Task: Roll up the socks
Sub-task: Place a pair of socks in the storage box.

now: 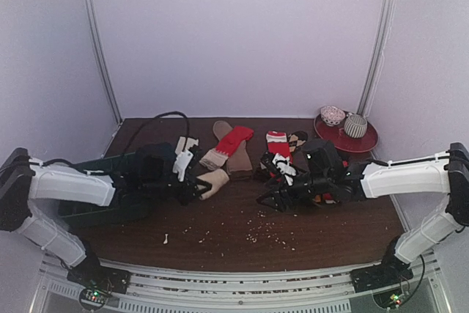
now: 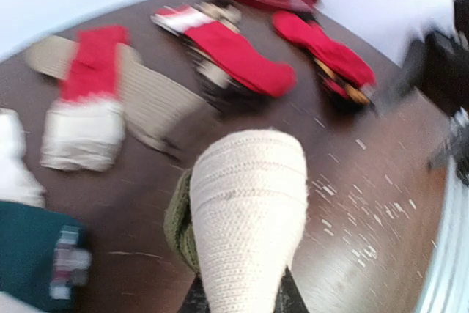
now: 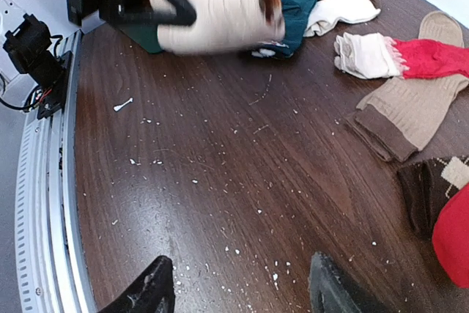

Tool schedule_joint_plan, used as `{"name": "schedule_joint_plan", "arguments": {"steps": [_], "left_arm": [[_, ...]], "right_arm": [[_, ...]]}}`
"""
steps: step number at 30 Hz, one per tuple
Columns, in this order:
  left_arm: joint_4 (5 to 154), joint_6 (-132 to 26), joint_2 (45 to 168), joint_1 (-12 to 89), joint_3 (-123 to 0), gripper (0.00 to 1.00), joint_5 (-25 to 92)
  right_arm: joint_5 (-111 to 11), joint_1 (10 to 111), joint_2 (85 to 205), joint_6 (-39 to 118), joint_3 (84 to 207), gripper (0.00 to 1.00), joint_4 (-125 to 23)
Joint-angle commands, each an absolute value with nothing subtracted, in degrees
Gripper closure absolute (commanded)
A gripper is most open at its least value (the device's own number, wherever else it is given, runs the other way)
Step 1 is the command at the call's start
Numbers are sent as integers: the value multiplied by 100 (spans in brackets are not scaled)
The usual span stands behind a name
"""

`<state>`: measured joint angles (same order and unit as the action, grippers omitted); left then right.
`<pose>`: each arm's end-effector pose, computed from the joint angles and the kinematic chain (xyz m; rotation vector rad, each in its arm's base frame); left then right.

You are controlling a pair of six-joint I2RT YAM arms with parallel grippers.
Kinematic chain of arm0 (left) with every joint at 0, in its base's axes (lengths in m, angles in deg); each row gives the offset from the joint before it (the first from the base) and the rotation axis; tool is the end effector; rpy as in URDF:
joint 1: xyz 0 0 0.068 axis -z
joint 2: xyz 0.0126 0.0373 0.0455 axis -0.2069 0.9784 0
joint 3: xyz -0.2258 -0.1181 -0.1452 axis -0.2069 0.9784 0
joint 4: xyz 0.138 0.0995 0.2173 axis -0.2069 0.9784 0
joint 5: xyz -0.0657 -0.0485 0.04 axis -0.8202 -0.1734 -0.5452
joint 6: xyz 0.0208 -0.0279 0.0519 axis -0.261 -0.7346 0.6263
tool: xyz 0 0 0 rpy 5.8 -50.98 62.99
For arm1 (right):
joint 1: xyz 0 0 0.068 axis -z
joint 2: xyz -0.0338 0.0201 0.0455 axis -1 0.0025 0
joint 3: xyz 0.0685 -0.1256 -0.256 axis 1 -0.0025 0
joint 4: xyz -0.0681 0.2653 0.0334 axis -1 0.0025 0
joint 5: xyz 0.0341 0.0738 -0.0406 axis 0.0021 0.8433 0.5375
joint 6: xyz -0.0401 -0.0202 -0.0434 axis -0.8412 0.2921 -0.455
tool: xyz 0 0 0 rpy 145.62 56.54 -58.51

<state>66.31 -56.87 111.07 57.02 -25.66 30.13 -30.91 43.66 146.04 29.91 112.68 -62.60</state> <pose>0.2105 -0.2245 0.1990 0.6724 2.0694 -0.8424 0.2088 0.2481 0.2229 -1.1468 1.8113 0.9352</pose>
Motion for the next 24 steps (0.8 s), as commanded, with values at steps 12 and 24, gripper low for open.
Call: {"name": "schedule_joint_plan", "arguments": {"steps": [12, 24], "left_arm": [[8278, -6233, 9253, 3918, -2468, 100, 5882], [8722, -6926, 8669, 3085, -1843, 100, 6595]], "right_arm": [[-3125, 4490, 14752, 3414, 10778, 41, -7018], [-2626, 4502, 14892, 3716, 10542, 41, -7518]]}}
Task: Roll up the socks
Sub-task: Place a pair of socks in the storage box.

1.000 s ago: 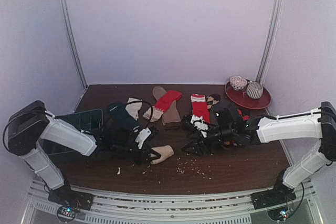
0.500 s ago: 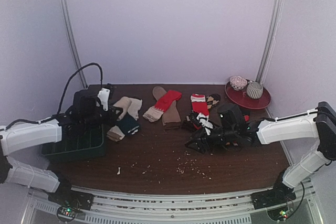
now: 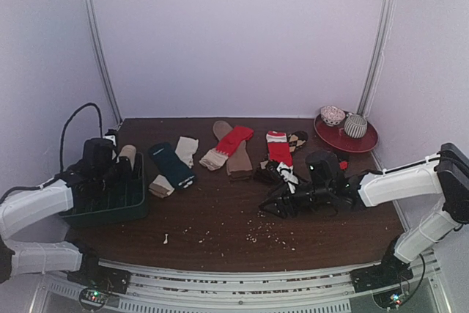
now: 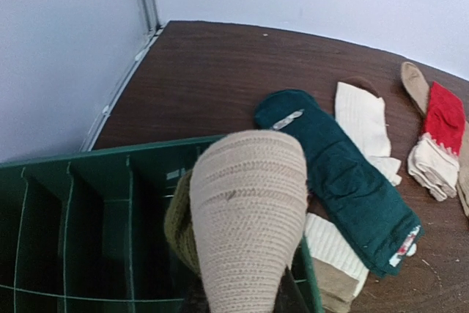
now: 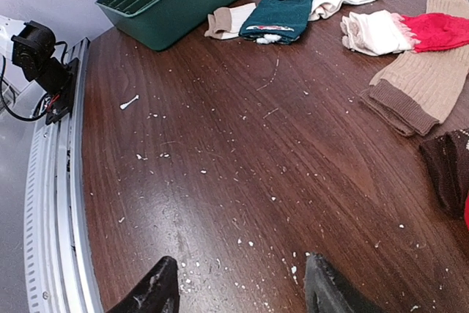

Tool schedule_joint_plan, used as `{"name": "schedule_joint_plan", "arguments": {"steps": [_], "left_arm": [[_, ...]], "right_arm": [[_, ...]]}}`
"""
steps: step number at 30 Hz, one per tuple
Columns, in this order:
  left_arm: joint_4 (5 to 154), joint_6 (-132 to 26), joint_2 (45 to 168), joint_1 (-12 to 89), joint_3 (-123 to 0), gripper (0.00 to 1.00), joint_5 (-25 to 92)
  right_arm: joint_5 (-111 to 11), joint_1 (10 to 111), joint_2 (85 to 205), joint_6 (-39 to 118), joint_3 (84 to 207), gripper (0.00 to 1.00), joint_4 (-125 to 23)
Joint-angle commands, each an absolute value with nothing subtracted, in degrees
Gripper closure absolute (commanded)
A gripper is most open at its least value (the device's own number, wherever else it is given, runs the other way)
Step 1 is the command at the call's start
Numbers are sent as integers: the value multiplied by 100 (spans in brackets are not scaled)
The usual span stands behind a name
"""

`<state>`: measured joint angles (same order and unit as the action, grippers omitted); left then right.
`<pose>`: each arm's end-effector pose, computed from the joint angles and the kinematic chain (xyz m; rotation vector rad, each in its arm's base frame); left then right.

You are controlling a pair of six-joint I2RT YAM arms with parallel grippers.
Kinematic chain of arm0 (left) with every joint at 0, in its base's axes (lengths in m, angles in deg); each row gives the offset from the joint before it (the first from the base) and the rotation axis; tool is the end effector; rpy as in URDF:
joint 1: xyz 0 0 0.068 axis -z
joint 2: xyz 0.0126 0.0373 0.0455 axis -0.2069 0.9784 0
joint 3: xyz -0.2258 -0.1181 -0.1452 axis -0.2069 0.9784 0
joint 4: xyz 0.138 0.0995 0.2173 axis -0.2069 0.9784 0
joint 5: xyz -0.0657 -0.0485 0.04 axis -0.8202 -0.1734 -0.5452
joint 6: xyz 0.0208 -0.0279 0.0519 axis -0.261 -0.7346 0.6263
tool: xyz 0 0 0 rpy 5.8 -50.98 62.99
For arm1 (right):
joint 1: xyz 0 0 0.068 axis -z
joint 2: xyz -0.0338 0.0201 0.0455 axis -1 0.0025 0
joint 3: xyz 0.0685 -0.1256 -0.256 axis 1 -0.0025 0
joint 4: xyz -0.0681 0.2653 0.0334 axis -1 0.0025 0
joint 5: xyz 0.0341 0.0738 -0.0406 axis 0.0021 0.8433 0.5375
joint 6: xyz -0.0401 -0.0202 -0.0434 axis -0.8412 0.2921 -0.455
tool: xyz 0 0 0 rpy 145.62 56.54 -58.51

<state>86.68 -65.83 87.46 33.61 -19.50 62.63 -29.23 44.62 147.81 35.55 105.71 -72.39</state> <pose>0.2152 -0.0672 0.2274 -0.2725 2.0660 -0.1054 0.2039 0.2372 0.1911 -1.0628 1.8606 1.0136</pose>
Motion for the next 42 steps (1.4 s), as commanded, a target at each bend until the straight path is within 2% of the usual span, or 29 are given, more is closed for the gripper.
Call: {"name": "schedule_joint_plan", "arguments": {"steps": [1, 6, 20, 33, 42], "left_arm": [[8762, -6967, 8670, 2987, -1818, 100, 6623], [8645, -6942, 8860, 2600, -1734, 100, 6523], [8221, -6846, 9787, 2281, -1955, 100, 6388], [8688, -6533, 10656, 2152, -2666, 100, 6062], [9038, -6602, 10746, 2099, -2575, 100, 6216]], "right_arm": [[-2578, 4500, 14897, 3734, 10528, 41, -7536], [-2496, 4499, 14856, 3792, 10488, 42, -7589], [-2377, 4500, 14811, 3802, 10451, 42, -7584], [-2229, 4503, 14885, 3847, 10459, 42, -7629], [-2150, 4498, 14924, 3874, 10474, 42, -7624]]}}
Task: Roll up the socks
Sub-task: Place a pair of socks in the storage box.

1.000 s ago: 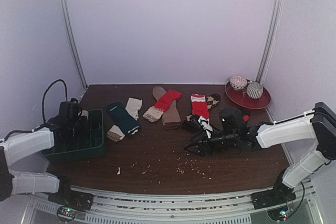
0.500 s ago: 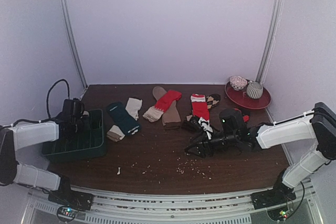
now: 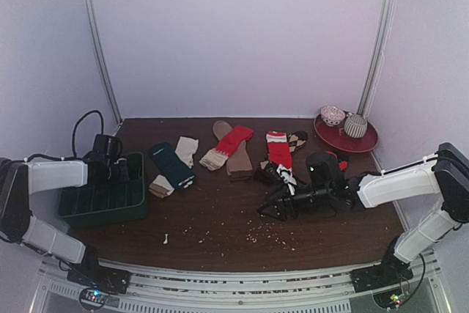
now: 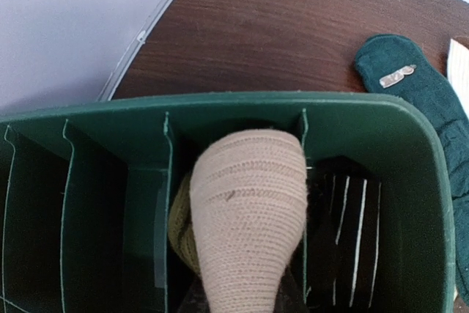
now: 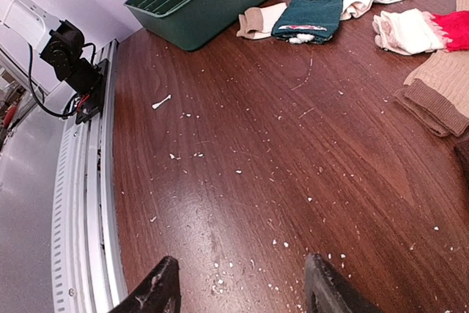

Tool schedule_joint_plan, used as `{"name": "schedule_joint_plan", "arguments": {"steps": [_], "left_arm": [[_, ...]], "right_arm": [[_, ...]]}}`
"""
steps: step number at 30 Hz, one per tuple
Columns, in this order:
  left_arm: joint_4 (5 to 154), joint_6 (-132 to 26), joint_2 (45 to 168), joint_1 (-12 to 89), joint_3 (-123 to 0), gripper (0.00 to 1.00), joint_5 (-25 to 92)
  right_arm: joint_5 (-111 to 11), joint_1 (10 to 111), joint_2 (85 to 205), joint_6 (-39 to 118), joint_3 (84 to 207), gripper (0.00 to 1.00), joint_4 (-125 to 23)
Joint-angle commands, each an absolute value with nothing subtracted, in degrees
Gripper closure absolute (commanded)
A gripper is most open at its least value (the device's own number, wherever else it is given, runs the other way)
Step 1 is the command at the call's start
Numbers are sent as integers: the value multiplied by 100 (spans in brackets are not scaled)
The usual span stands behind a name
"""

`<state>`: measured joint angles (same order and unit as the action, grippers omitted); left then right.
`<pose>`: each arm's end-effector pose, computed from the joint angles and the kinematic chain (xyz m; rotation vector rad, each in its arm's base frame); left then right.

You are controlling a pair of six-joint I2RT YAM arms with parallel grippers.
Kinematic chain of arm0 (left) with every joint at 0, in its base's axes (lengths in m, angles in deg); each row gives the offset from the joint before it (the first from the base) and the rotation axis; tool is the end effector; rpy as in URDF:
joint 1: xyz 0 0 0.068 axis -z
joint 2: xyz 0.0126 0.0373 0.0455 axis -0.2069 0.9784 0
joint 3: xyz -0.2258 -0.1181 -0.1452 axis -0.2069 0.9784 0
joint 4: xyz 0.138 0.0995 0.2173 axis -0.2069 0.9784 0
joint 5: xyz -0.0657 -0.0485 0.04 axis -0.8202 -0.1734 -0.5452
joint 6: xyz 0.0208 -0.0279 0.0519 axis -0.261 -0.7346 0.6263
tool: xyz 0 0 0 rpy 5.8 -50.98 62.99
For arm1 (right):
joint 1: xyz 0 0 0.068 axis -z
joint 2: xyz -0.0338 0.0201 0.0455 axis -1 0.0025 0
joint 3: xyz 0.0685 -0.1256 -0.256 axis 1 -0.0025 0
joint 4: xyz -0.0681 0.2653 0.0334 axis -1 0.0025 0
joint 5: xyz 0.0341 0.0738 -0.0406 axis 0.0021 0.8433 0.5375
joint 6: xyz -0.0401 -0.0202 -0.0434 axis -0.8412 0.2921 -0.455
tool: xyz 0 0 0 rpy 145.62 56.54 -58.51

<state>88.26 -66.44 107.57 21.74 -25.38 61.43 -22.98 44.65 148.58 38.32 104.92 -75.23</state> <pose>0.2713 -0.0305 0.1791 -0.4757 2.2902 0.1118 0.1997 0.2391 0.1890 -1.0880 1.8398 1.1520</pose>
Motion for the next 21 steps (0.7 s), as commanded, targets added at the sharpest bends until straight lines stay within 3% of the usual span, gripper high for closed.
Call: {"name": "schedule_joint_plan", "arguments": {"steps": [1, 18, 19, 21], "left_arm": [[9055, -6608, 10755, 2055, -2570, 100, 6203], [9733, -6523, 11740, 1985, -3324, 100, 6171], [9737, -6529, 11772, 1982, -3313, 98, 6167], [9683, -6538, 11785, 1985, -3243, 82, 6155]], "right_arm": [[-2142, 4497, 14924, 3873, 10471, 43, -7627], [-2019, 4500, 14964, 3935, 10488, 43, -7637], [-2017, 4495, 14959, 3937, 10489, 43, -7632], [-2021, 4500, 14918, 3941, 10472, 43, -7619]]}}
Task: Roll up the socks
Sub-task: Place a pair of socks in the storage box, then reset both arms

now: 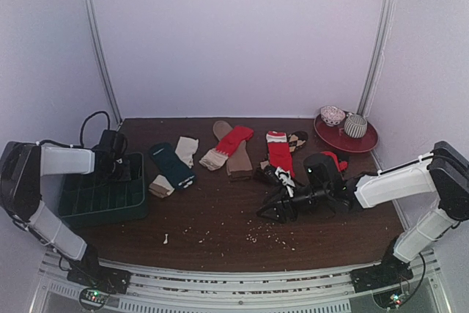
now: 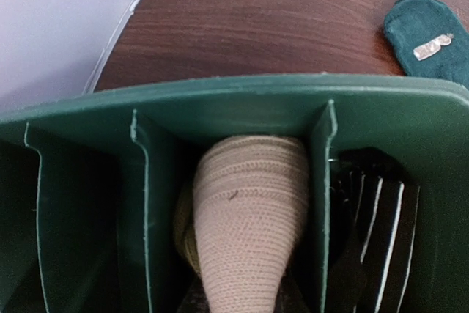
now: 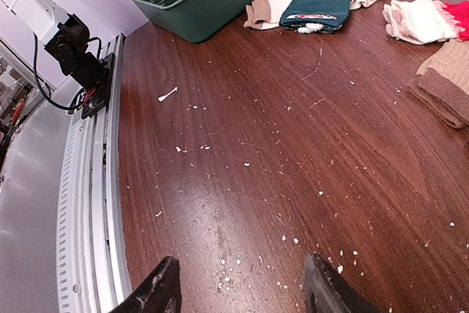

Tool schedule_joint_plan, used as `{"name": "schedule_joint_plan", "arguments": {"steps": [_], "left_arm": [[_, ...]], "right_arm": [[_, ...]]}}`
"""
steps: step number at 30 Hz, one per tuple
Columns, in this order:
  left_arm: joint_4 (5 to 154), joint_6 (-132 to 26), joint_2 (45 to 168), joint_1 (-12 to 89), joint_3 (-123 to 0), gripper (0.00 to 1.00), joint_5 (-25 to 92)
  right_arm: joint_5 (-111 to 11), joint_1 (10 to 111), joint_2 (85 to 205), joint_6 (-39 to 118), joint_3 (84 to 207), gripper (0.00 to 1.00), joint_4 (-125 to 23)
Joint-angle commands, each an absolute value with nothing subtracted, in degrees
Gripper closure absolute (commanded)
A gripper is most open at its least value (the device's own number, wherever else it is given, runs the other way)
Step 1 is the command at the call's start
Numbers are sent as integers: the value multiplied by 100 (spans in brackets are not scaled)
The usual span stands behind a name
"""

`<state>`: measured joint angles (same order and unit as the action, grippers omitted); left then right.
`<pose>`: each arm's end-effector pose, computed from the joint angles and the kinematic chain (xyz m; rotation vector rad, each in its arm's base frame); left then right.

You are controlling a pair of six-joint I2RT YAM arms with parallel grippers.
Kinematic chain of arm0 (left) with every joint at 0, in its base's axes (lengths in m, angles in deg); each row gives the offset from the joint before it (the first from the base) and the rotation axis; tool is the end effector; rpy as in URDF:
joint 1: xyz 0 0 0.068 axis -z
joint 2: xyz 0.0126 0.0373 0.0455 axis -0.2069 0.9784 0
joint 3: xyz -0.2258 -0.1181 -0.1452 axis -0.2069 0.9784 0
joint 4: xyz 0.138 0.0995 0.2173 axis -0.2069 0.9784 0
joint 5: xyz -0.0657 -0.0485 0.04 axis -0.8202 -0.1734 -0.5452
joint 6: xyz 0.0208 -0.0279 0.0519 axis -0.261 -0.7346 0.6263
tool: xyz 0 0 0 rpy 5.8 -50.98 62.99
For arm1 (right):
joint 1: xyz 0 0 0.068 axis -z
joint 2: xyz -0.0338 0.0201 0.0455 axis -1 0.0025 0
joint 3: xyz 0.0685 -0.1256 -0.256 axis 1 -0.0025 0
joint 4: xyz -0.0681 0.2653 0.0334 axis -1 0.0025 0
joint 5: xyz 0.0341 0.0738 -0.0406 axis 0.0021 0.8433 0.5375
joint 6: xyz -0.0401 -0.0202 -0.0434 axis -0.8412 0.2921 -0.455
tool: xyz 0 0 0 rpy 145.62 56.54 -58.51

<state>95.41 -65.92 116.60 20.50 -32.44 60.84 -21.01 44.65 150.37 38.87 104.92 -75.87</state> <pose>0.2967 -0.0288 0.1660 -0.4797 2.4411 0.1864 0.2001 0.2414 0.1815 -1.1044 1.8581 1.1910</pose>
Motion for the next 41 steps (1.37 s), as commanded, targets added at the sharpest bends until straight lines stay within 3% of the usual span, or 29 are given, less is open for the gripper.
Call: {"name": "schedule_joint_plan", "arguments": {"steps": [1, 6, 15, 16, 18, 19, 20, 21, 22, 25, 35, 41], "left_arm": [[9652, -6534, 11769, 1979, -3197, 76, 6134], [9457, -6465, 11458, 1977, -3063, 58, 6025], [9780, -6204, 11153, 1980, -3546, 46, 6117], [9809, -6170, 11113, 1984, -3593, 36, 6105], [9846, -6131, 11000, 1980, -3653, 28, 6060], [9858, -6119, 10927, 1980, -3679, 24, 6042], [9871, -6102, 10852, 1978, -3694, 20, 6018], [9887, -6085, 10782, 1981, -3724, 16, 5986], [9912, -6074, 10713, 1983, -3747, 12, 5967], [9968, -5988, 10514, 1985, -3839, 3, 5874], [9950, -5713, 10061, 2016, -4054, 2, 5206], [9729, -5651, 10031, 2044, -3996, 2, 5141]], "right_arm": [[-2032, 4502, 14898, 3936, 10468, 43, -7614], [-2128, 4507, 14853, 3883, 10472, 43, -7553], [-2193, 4510, 14915, 3889, 10484, 43, -7552], [-2223, 4505, 14908, 3891, 10491, 43, -7548], [-2358, 4519, 14892, 3913, 10485, 41, -7529], [-2424, 4528, 14877, 3921, 10484, 39, -7526], [-2482, 4554, 14860, 3926, 10479, 27, -7518], [-2523, 4581, 14840, 3926, 10482, 6, -7496], [-2567, 4612, 14816, 3929, 10478, 0, -7475], [-2728, 4669, 14717, 3947, 10460, 0, -7443], [-5397, 4674, 14676, 4978, 11196, 0, -6347], [-6209, 4678, 14338, 4722, 11117, 0, -6378]]}}
